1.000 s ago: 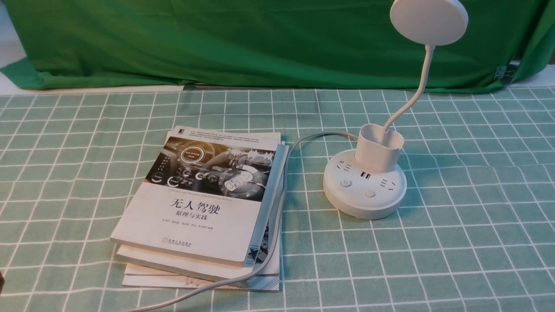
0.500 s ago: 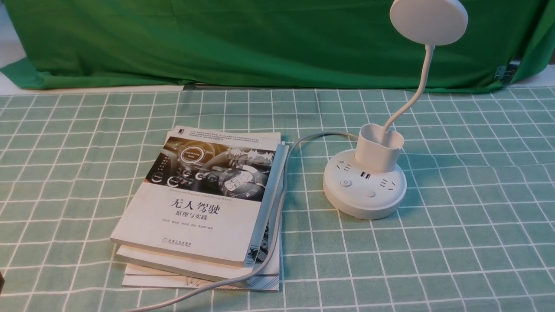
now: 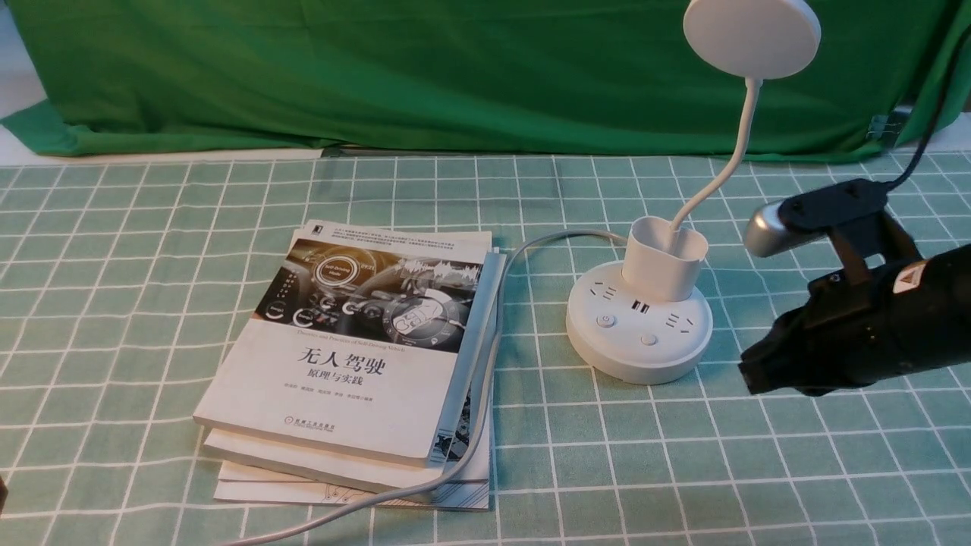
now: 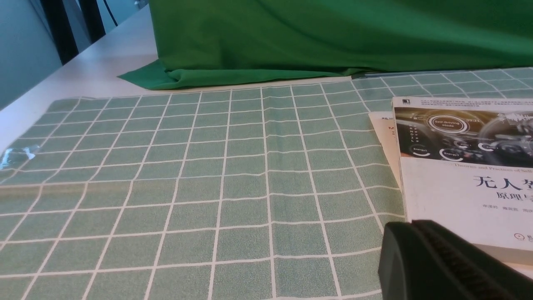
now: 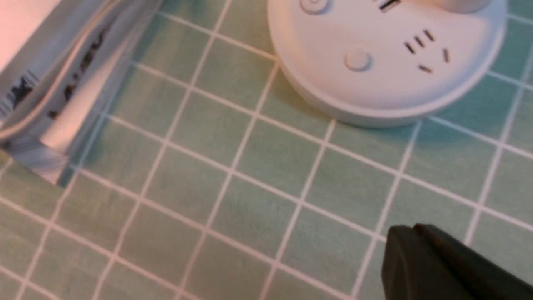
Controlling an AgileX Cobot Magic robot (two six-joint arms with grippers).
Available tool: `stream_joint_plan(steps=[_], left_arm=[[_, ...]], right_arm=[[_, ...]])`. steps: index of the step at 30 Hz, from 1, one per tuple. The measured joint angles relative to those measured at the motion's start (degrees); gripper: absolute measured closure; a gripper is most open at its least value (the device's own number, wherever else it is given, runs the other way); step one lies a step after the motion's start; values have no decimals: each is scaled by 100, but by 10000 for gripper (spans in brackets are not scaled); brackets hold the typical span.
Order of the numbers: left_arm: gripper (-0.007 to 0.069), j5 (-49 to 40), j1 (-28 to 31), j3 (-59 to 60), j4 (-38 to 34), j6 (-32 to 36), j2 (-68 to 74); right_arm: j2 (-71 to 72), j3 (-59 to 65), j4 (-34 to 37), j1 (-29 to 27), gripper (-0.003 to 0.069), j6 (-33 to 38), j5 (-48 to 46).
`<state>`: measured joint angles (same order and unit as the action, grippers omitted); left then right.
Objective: Turn on the table lamp.
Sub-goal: 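Press the button on the base of the white desk lamp with the right gripper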
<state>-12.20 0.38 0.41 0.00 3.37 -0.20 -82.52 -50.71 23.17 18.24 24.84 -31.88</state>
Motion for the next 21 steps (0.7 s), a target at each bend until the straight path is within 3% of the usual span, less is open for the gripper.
stream_joint_plan(steps=[8,21], left_arm=[[603,0,0,0,0,0,0],[603,0,0,0,0,0,0]], right_arm=[[-182,-26,203,0,631,44,850],[-914,-337,219,314,631,16,1295]])
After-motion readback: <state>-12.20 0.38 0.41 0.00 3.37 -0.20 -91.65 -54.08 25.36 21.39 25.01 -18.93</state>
